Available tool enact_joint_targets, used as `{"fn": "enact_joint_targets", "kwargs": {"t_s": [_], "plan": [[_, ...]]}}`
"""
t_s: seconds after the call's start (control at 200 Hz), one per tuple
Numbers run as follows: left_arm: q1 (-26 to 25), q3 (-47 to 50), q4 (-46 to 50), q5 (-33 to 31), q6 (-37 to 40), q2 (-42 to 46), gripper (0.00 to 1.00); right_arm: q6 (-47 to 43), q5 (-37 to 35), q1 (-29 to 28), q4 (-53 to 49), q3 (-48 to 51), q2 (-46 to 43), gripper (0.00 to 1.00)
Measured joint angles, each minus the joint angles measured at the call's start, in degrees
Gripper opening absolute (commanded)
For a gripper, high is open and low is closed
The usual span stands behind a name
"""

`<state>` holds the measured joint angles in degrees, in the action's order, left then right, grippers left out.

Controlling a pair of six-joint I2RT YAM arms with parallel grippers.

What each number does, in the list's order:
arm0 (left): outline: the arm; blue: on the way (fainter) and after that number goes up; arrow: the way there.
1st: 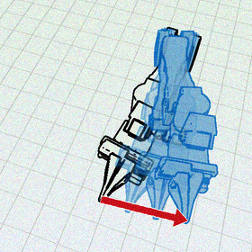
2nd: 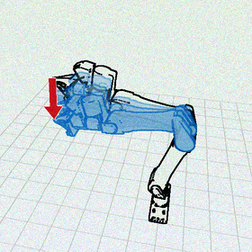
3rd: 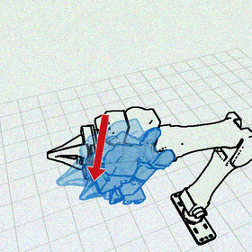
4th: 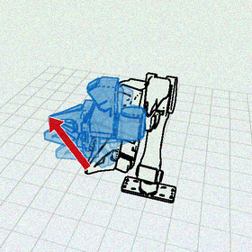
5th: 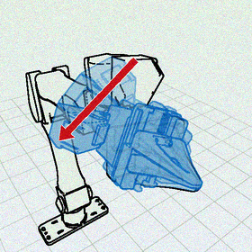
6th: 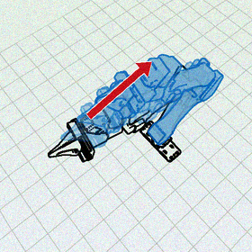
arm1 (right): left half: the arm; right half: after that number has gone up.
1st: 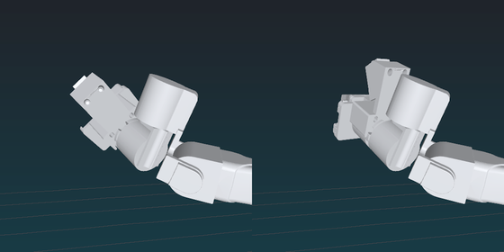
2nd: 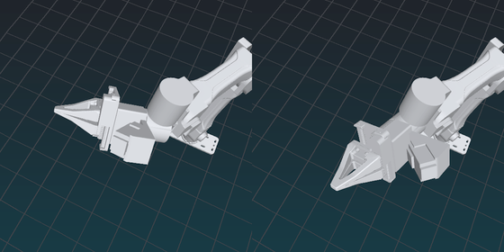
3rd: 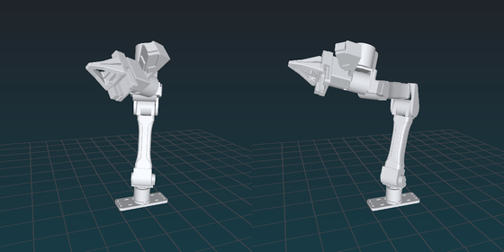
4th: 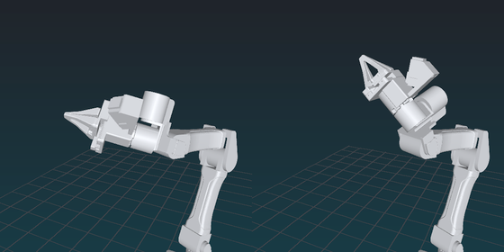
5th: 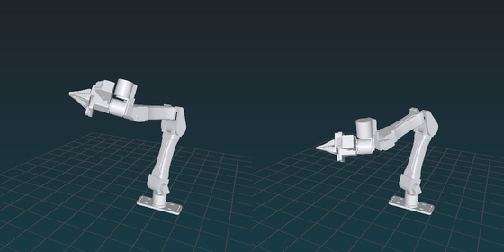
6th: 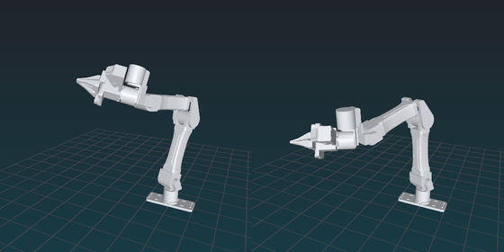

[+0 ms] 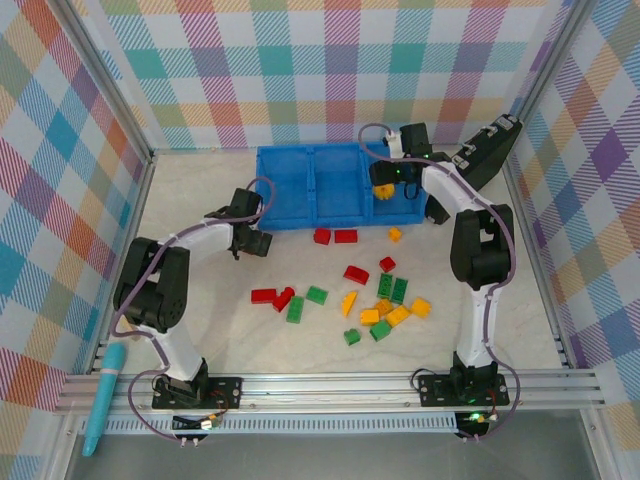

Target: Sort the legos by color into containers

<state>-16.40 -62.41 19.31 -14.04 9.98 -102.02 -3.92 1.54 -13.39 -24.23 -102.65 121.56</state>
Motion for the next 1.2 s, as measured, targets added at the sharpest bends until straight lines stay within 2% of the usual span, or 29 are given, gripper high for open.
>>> {"fn": "enact_joint_targets", "kwargs": {"t_s": [0.165,0.295,0.555,0.785,0.94,1.2], "plan": [[0.22,-2.14,0.15,0.66,0.39,-3.58,0.83,-0.02,0.55,-0.61,-1.57,-0.02,-0.70,0.79],[0.39,-2.93,0.81,1.77,0.33,-4.24,0.73,-0.02,0.72,-1.42,-3.02,-0.02,-3.08,0.79],[0.48,-3.48,1.51,5.01,-0.83,-5.18,0.53,0.48,0.66,-1.97,-3.78,3.93,-14.14,0.80],[0.46,-3.45,1.95,7.54,-4.35,-5.40,0.40,4.00,0.11,-1.97,-5.79,13.46,-24.20,0.81],[0.09,-3.43,2.67,8.04,-6.47,-5.16,0.32,9.64,-1.05,-1.97,-8.85,24.87,-32.15,0.82],[-1.70,-2.73,5.90,7.10,-9.60,-3.61,0.28,22.84,-1.46,-1.97,-16.02,41.09,-45.16,0.82]]}}
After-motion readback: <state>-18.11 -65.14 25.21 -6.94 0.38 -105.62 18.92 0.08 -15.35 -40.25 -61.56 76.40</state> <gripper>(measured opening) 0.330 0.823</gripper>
